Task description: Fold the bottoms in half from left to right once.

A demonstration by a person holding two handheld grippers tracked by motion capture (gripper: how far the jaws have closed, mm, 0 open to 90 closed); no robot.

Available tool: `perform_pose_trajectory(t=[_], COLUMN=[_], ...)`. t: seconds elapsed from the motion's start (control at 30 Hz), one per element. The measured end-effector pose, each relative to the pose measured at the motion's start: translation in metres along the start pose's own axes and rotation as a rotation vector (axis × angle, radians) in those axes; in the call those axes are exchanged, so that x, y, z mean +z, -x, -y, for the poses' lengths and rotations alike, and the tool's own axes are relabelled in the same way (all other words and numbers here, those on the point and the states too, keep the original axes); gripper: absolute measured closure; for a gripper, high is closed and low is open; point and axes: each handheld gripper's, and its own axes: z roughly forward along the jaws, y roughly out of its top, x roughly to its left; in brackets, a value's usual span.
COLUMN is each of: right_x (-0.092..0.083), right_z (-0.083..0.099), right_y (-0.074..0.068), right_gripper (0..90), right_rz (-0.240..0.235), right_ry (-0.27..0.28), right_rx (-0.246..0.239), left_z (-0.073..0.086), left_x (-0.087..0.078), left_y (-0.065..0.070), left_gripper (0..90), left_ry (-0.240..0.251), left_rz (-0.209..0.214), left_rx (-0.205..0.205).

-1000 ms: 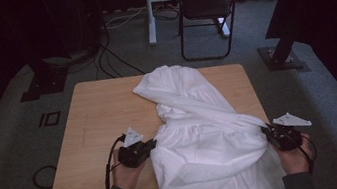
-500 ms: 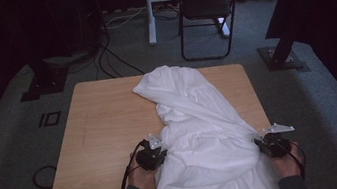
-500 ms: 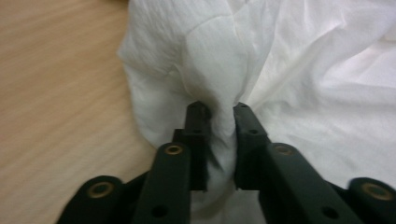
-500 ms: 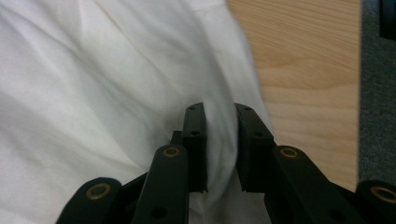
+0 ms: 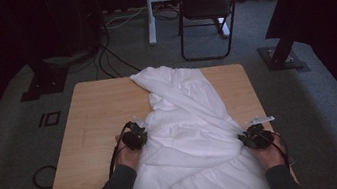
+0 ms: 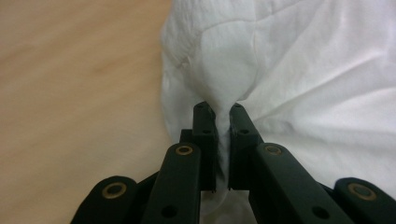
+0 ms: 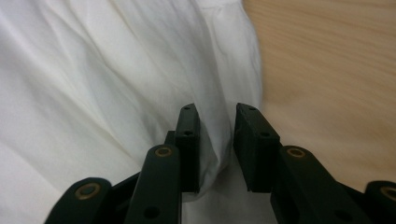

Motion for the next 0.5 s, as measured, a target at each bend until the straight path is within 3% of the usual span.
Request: perform_pose_trajectory(t=[0.13, 0.23, 0.33, 0.47, 0.5], right_x=[0.015, 0.027, 0.037, 0.046, 0.051], right_z=[-0.018, -0.034, -0.046, -0.058, -0.065], right_y=[-0.009, -0.010, -0.008, -0.002, 0.011], right_gripper=[66.2, 63.7, 61.2, 60.9, 63.8], right_rz=[-0.007, -0.017, -0.008, 0.009, 0.077], right_ry=[0.001, 0.003, 0.007, 0.009, 0.016], right_rx=[-0.017, -0.003, 0.006, 0.021, 0.051], left_z=[-0.018, -0.030, -0.038, -0.039, -0.038], left_x=[0.017, 0.029, 0.037, 0.039, 0.037], left_y=[-0.020, -0.034, -0.042, -0.046, -0.044], left_gripper=[84.9, 84.9, 84.8, 84.4, 83.4], left_ry=[-0.027, -0.041, -0.045, -0.038, -0.033], left_rz=[-0.072, -0.107, -0.126, -0.115, -0.107], left_rx=[0.001, -0.031, -0.066, -0.100, -0.087])
